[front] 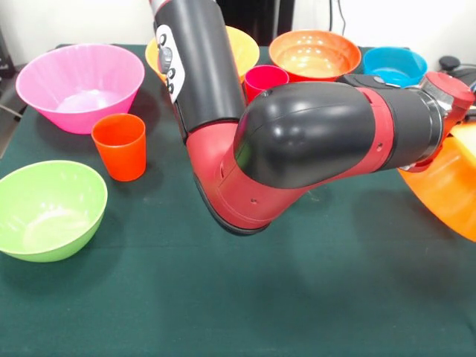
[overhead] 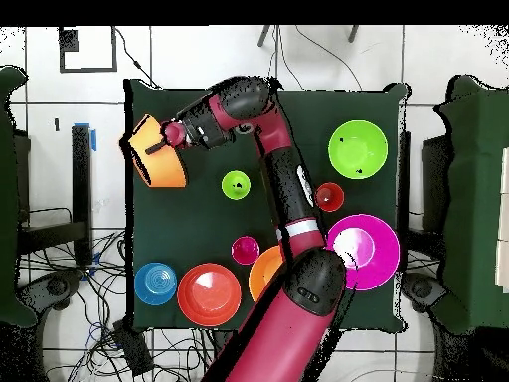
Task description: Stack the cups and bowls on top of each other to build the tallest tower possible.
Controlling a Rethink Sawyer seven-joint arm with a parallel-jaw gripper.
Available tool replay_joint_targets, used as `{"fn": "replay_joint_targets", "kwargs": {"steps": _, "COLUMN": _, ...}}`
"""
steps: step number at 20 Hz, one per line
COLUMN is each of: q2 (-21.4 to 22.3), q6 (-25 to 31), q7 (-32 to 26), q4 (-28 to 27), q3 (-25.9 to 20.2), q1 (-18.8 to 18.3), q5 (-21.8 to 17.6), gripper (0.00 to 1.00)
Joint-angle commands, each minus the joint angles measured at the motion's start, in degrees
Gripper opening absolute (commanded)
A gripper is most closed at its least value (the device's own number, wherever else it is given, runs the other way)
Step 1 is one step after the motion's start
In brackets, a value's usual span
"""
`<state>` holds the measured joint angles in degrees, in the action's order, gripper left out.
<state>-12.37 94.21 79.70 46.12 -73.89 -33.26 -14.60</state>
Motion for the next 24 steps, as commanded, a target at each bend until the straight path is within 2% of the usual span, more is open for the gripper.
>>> {"fn": "replay_joint_targets", "kwargs": {"steps": 1, "q2": -2.7, "q6": 2.8, "q7": -21.6, "q4": -10.9, "q3": 8.5, "q1": 0.6, "q5": -6.5, "gripper": 0.0}}
{"fn": "replay_joint_targets", "kwargs": {"steps": 24, "q2": -1.8, "q6": 4.3, "q7": -21.7, "q4": -12.3, "q3": 9.5, "q1": 1.0, "q5": -7.7, "gripper": 0.0}}
